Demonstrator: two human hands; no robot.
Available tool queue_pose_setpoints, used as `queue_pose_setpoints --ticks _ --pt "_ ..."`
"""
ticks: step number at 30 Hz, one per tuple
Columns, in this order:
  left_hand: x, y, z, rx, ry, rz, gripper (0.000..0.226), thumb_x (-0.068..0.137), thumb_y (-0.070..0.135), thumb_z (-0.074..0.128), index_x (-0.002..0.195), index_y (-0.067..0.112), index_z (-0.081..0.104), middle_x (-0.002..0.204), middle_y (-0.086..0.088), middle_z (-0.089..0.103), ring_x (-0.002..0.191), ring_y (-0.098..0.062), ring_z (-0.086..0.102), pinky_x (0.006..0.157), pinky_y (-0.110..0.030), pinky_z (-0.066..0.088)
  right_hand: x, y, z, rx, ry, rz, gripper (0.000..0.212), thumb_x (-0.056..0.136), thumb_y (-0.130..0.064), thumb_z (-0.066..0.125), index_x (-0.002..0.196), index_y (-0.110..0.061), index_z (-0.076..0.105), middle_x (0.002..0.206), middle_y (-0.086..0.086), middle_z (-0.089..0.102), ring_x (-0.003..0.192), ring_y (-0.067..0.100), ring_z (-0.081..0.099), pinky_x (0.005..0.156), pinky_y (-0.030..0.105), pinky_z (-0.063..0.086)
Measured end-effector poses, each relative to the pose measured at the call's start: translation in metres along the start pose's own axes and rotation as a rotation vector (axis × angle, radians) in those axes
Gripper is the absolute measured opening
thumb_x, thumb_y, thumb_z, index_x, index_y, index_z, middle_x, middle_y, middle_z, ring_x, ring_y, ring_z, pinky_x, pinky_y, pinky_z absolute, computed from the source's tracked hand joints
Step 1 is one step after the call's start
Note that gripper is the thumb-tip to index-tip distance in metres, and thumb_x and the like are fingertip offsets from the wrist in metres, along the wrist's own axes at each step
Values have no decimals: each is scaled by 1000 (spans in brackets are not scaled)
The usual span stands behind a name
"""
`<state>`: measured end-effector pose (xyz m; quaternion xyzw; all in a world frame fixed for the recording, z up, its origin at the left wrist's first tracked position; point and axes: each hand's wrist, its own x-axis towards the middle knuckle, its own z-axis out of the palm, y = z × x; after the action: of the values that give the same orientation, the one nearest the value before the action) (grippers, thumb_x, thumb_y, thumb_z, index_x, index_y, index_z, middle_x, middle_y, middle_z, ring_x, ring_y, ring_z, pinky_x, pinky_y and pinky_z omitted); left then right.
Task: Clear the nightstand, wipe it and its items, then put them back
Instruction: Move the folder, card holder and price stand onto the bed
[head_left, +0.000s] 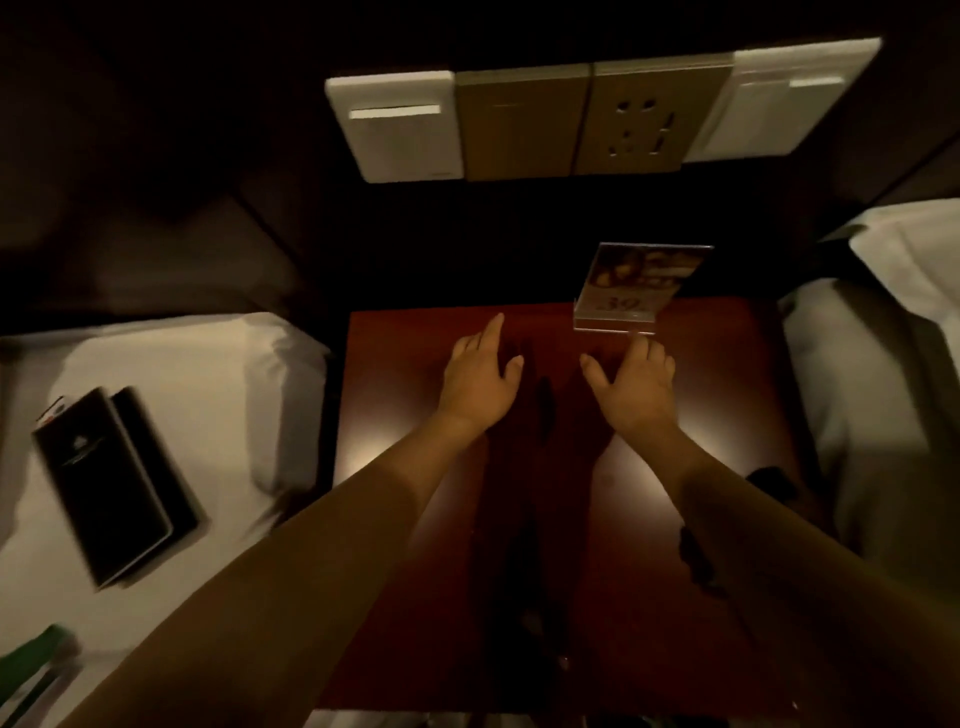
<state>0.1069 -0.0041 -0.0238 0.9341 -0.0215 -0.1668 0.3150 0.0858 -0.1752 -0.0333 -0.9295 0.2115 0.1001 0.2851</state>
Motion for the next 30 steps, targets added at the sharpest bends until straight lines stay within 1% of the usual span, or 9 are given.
queue_pose_setpoints --ticks 5,8,12,15,19,22,25,28,30 --pt "40 46 17 -193 -98 9 62 99 22 42 152 18 10 158 -5 23 147 -23 19 118 -38 25 27 20 -19 153 55 61 78 90 -38 56 147 -1 17 149 20 29 137 36 25 111 46 28" --pt "58 63 23 -225 -173 3 63 100 18 36 152 19 1 160 -6 13 148 -23 15 117 -35 21 38 22 -26 232 77 40 72 95 -30 48 149 -3 9 155 17 22 142 35 20 114 43 24" --pt "67 71 33 -248 -240 29 62 101 13 33 152 23 0 159 -6 17 145 -24 21 112 -31 26 49 20 -30 297 41 -31 58 98 -17 38 150 -9 13 154 12 27 142 31 24 115 42 27" --pt "66 69 40 -289 -269 59 66 98 7 35 152 24 1 156 -6 25 143 -23 27 112 -32 28 49 25 -29 326 -2 -87 57 98 -13 37 150 -13 13 153 11 31 141 29 28 114 43 31" --pt "54 57 50 -345 -191 42 70 96 0 37 152 24 3 155 -10 21 142 -22 26 116 -32 25 41 34 -20 365 -7 -131 59 99 -11 36 151 -16 9 151 13 26 136 27 33 107 31 32" --pt "41 44 52 -368 -90 24 72 95 1 39 152 25 1 151 -11 22 137 -21 30 101 -21 28 28 31 -9 394 2 -178 58 99 -11 35 151 -16 10 146 13 28 130 24 39 97 22 32" --pt "28 33 44 -403 -19 -15 73 94 3 38 152 26 0 142 -12 26 117 -13 39 93 -18 33 16 17 3 443 -13 -211 57 99 -12 34 151 -18 10 140 13 30 116 14 42 92 20 35" --pt "15 21 29 -430 40 -63 73 94 3 38 152 23 -2 139 -14 26 119 -18 40 98 -24 40 5 -2 14 453 -54 -227 56 100 -15 33 151 -16 8 138 14 30 106 8 38 86 16 37" --pt "5 10 15 -447 75 -93 74 93 2 38 152 22 -3 139 -14 27 123 -25 41 101 -35 46 -3 -16 22 436 -85 -253 56 100 -16 33 151 -17 9 136 13 30 103 8 39 76 2 36"
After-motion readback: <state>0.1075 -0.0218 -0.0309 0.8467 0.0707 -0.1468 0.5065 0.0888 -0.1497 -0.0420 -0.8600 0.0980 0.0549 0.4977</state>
